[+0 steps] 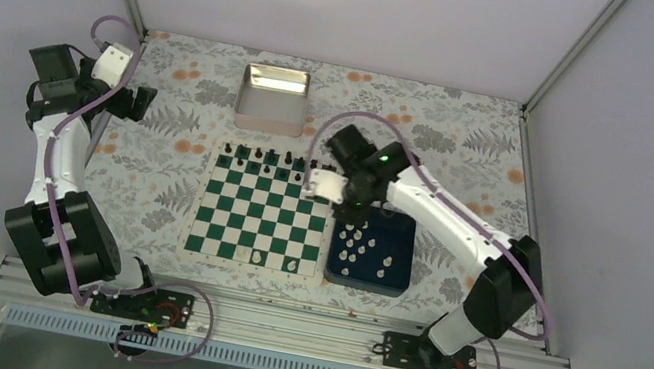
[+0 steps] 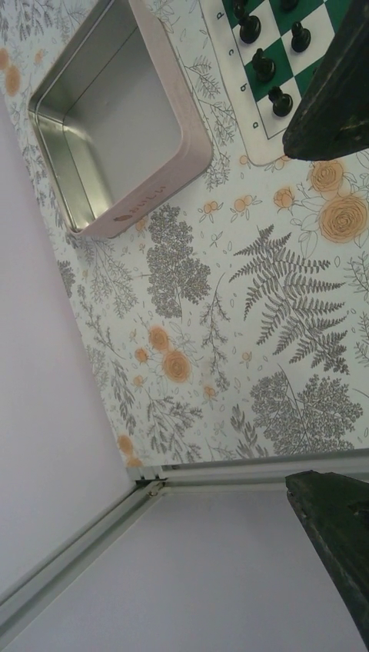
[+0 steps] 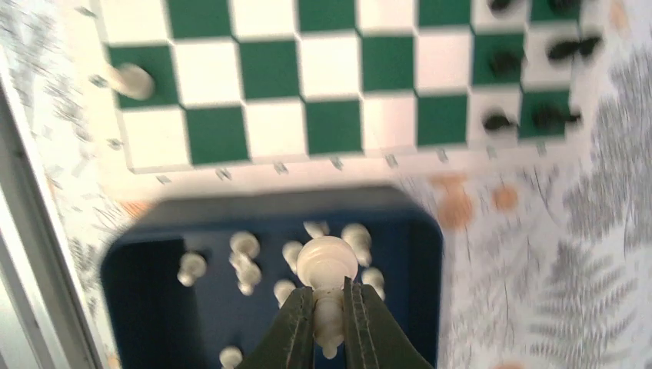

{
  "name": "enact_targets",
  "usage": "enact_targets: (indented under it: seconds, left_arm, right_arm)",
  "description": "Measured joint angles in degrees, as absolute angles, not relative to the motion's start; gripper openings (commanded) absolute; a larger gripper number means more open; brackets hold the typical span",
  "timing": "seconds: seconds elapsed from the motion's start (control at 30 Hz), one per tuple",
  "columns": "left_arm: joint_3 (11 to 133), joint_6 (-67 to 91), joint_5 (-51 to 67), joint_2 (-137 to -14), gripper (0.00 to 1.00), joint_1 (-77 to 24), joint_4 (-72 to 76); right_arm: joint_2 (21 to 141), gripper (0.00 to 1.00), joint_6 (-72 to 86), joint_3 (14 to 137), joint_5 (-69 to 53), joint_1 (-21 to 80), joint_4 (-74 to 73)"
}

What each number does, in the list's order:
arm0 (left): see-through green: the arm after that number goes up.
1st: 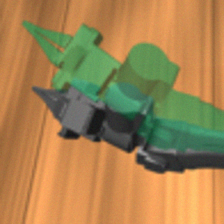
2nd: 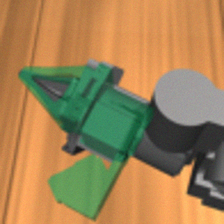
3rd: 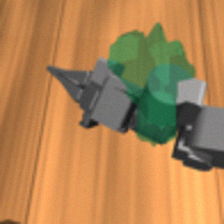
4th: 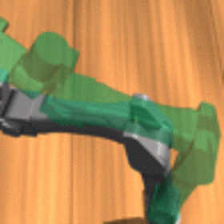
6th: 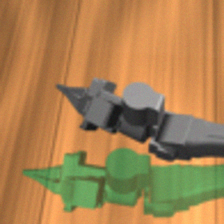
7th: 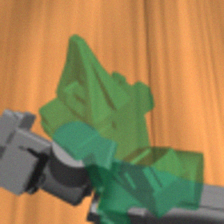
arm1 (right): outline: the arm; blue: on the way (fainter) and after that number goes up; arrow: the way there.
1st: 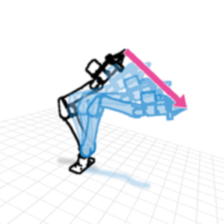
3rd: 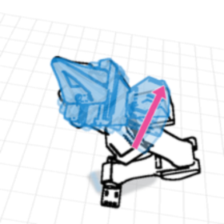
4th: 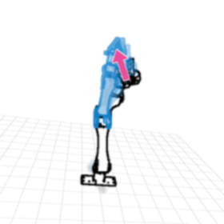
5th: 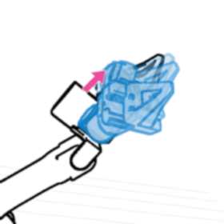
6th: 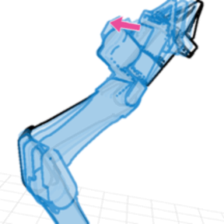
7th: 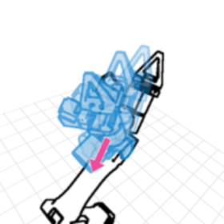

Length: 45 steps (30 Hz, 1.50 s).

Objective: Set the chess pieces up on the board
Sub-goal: Pick up the chess piece from the storage box, then place the chess piece on the chessboard.

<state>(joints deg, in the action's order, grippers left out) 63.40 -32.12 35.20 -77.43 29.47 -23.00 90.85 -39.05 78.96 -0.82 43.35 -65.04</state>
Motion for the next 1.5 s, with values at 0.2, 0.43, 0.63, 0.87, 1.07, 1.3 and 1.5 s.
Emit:
enact_targets:
  seconds: [0.2,0.43,0.63,0.87,1.07,1.3,1.5]
  left_arm:
    - [63.40,-32.12,35.18,-77.36,1.00,29.10,-23.03]
    - [63.20,-32.12,35.16,-76.71,1.00,29.08,-22.90]
    - [62.48,-32.12,35.16,-76.44,1.00,29.08,-22.92]
    - [62.33,-32.12,35.14,-76.44,1.00,29.08,-22.85]
    - [62.17,-32.14,35.14,-76.44,1.00,29.08,-22.81]
    - [61.95,-32.25,35.11,-76.44,1.00,29.08,-22.83]
    - [61.84,-32.36,35.07,-76.44,1.00,29.08,-22.81]
  right_arm:
    - [98.72,0.07,-37.85,83.96,-0.99,55.57,-64.75]
    - [108.51,0.07,-37.87,86.17,-2.11,64.34,-63.33]
    - [112.03,0.07,-38.00,87.70,-3.09,67.88,-61.98]
    - [113.45,0.07,-38.11,88.01,-3.36,68.18,-60.55]
    - [114.39,0.07,-38.33,88.03,-3.31,68.12,-59.57]
    - [116.60,0.07,-39.00,88.03,-3.33,67.75,-59.09]
    - [116.86,0.07,-39.38,88.03,-3.33,67.29,-58.54]
